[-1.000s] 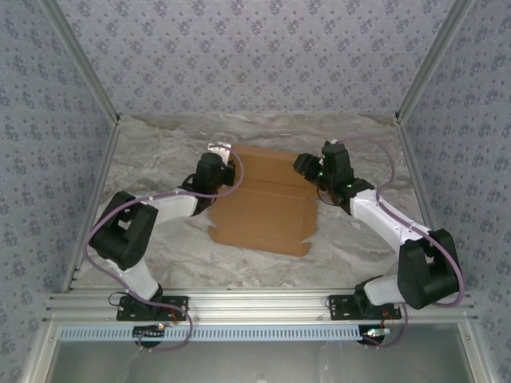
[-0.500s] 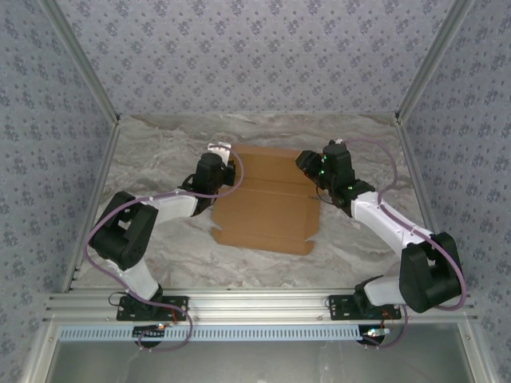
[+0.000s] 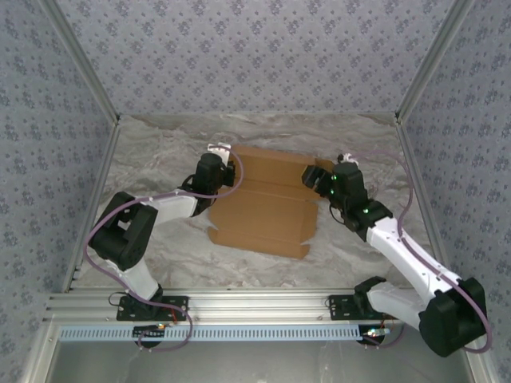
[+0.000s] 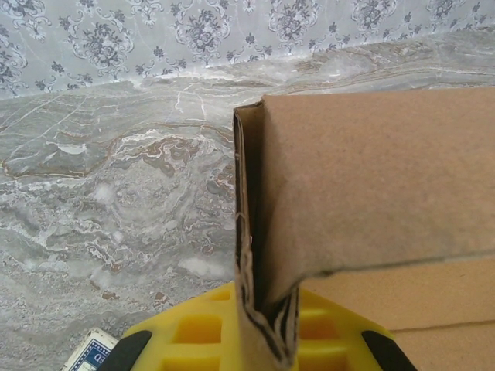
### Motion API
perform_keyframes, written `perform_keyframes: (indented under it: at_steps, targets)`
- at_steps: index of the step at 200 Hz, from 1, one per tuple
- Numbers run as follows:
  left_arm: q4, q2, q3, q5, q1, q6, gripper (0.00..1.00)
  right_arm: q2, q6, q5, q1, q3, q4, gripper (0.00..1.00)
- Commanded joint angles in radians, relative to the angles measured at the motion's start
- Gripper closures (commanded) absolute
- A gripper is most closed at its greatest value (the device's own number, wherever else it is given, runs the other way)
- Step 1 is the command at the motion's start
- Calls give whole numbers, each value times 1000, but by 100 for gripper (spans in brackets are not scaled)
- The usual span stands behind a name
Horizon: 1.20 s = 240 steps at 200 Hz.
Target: Fold the paper box
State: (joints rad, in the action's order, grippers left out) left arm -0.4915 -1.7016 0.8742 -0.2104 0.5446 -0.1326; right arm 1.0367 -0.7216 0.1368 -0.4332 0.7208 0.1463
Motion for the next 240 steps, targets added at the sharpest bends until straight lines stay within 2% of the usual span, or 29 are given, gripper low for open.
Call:
perform_keyframes:
  at_steps: [1, 40, 136, 240]
  targets:
    - [-14, 45, 8, -8, 5, -29, 100, -13, 33, 58, -18, -89, 46, 17]
    - [-13, 45, 9, -5, 5, -35, 100, 84, 29, 78, -36, -181, -102, 18]
    - [-26, 58, -2, 9, 4, -33, 100, 352, 37, 164, -41, -186, -398, 17]
    - [-29, 60, -6, 17, 4, -39, 100, 492, 53, 96, 2, -167, -563, 19]
